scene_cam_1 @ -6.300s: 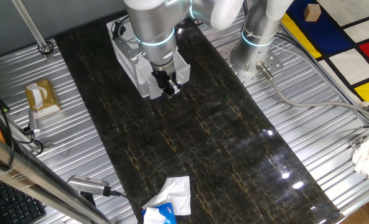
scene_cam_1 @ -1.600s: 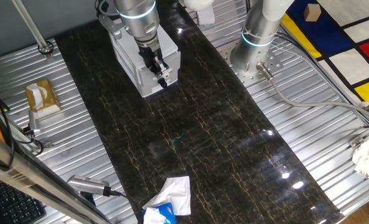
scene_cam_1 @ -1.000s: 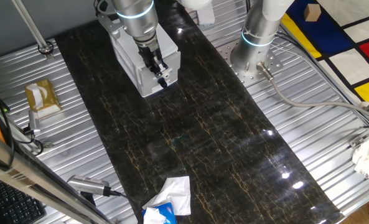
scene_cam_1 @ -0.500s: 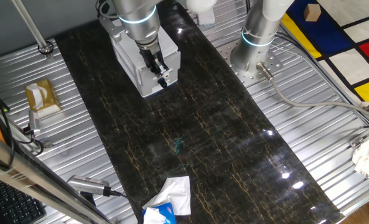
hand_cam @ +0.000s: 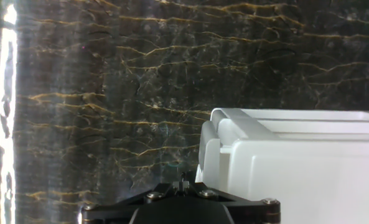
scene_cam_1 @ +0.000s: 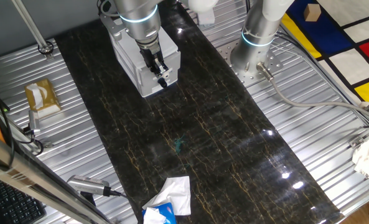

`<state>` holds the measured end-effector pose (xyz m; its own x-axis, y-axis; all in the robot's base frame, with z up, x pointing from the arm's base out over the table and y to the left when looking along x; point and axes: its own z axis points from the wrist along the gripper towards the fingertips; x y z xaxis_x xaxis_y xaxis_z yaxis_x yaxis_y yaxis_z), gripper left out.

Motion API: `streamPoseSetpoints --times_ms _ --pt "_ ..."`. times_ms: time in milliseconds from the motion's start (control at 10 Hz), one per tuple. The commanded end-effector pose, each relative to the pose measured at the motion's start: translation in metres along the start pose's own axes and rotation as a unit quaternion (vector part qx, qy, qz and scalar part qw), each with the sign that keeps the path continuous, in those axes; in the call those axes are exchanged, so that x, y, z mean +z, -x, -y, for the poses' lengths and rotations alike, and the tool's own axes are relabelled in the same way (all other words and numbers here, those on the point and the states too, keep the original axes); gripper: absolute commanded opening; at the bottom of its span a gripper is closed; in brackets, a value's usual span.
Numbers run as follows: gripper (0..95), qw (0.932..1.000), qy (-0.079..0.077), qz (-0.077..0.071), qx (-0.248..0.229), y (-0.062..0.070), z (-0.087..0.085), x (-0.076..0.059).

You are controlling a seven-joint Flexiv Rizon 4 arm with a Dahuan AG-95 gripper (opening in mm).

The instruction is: Use the gripper to push and close the drawer

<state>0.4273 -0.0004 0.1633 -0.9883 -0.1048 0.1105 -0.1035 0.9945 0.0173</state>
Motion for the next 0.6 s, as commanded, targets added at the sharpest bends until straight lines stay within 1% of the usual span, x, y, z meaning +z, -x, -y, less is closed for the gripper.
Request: streamPoseSetpoints --times_ms 100,300,600 --pt "0.0 0.9999 -0.009 -0.002 0.007 0.0012 -0.0019 -0.0004" --pt "0.0 0.9996 -0.025 -0.005 0.011 0.0015 -0.0030 -0.0002" --pt "0.0 0.9993 -0.036 0.000 0.011 0.0022 -0.0003 0.0034"
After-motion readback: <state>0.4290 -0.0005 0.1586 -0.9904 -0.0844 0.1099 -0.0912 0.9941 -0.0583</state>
